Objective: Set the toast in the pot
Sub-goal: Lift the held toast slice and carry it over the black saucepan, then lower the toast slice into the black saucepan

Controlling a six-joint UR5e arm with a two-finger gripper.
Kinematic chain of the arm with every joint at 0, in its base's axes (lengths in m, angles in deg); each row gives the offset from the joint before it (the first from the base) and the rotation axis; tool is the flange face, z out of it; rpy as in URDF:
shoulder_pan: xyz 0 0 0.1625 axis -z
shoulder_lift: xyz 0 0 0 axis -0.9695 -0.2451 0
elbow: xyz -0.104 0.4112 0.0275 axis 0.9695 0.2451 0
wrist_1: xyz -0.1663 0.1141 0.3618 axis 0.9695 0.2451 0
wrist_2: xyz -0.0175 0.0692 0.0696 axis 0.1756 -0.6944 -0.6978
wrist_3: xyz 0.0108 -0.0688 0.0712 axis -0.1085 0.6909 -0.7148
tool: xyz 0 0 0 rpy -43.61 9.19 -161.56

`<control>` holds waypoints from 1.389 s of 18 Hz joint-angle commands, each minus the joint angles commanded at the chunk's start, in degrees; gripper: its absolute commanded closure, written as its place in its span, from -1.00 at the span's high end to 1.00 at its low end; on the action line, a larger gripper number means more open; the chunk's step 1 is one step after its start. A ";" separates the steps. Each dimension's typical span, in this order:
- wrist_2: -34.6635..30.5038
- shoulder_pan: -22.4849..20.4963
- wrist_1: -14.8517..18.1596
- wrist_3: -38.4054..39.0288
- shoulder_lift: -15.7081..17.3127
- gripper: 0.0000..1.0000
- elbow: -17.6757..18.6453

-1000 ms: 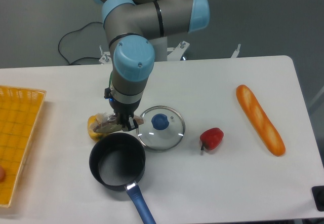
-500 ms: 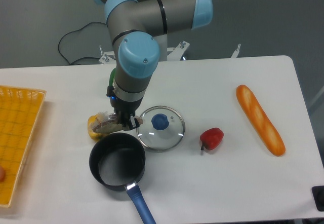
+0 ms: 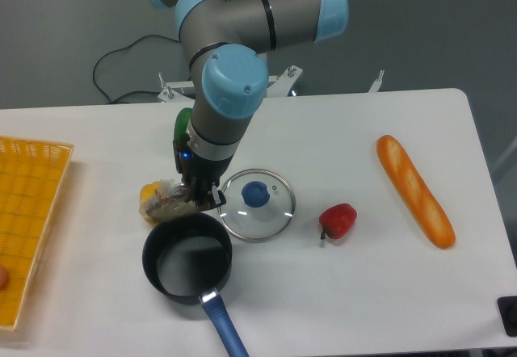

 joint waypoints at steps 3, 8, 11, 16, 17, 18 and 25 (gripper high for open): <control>0.17 -0.09 -0.44 0.09 0.00 -0.58 -0.09; 1.41 0.18 -3.33 3.16 -0.18 -0.57 0.17; 1.49 0.44 -4.83 4.04 -0.44 -0.57 0.44; 2.98 1.05 -7.73 3.96 -2.11 -0.57 1.23; 3.16 1.58 -8.52 3.96 -2.63 -0.56 1.40; 3.25 2.02 -8.79 3.87 -2.99 -0.56 1.75; 4.57 2.02 -11.16 2.82 -4.31 -0.55 2.46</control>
